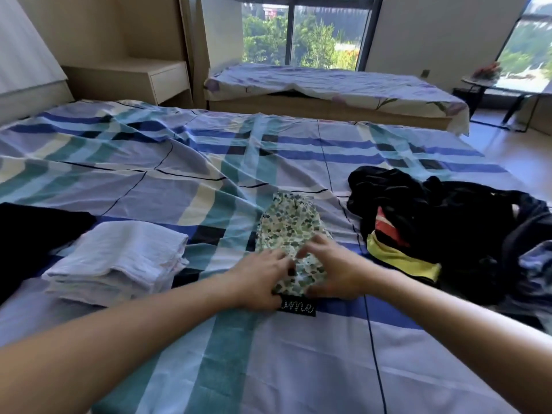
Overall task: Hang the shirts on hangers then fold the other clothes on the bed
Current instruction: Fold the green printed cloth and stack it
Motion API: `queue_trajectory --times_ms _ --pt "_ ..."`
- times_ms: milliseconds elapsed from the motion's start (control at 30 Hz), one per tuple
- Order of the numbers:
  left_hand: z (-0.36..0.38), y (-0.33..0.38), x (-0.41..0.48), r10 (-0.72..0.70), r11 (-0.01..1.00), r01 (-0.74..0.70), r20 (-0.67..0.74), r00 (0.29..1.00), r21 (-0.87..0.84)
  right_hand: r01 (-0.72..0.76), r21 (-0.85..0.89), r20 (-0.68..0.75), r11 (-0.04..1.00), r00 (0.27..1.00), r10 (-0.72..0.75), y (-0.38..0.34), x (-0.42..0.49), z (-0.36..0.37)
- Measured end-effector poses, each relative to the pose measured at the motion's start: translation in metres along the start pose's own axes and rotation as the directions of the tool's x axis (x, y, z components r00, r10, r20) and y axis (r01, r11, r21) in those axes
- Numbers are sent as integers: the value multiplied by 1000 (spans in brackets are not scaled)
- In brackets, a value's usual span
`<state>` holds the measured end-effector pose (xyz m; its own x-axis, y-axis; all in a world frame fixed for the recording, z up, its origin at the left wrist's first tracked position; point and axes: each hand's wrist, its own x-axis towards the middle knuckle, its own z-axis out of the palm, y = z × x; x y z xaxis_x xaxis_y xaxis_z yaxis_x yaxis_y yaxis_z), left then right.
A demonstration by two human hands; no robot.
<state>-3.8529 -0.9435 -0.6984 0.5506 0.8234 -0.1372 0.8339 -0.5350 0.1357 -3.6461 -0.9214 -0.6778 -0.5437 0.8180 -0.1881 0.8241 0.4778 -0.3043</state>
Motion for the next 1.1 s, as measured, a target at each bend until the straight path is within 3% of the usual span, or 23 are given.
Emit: queue_trajectory --times_ms 100,200,300,367,500,600,667,733,800,933,1033,1100 --pt "17 10 -3 -25 981 33 -42 999 190 46 -302 15 952 999 -43 -1 -18 26" --pt "22 16 0 -21 946 58 -118 993 320 66 -418 -147 906 979 -140 -1 -20 36" --pt "25 11 -1 37 925 47 -212 977 378 67 -442 -270 895 941 -204 5 -20 42" --pt "19 9 -5 68 931 33 -262 963 365 72 -370 -280 926 942 -185 8 -25 40" --pt "0 9 -14 -23 978 67 -214 977 200 29 -222 -186 975 980 -71 2 -41 18" --pt "-22 19 -32 -18 1000 20 -100 995 19 94 -167 51 981 995 -87 -11 -62 -8" --pt "-42 27 -52 50 988 -38 78 996 -148 170 -27 221 985 962 -160 -22 -80 -28" --pt "-59 36 -71 176 935 -92 224 959 -344 147 144 373 979 908 -191 -28 -95 -41" --pt "-68 41 -81 266 878 -108 287 920 -466 105 262 424 959 880 -212 -29 -102 -45" --pt "-61 33 -72 195 793 1 255 947 -609 61 244 234 968 965 -120 -15 -89 -39" --pt "-51 19 -55 -3 742 72 104 995 -667 -46 378 29 925 999 38 -1 -73 -31" --pt "-44 10 -43 -130 742 102 6 991 -663 -88 448 -132 890 978 163 6 -63 -24"
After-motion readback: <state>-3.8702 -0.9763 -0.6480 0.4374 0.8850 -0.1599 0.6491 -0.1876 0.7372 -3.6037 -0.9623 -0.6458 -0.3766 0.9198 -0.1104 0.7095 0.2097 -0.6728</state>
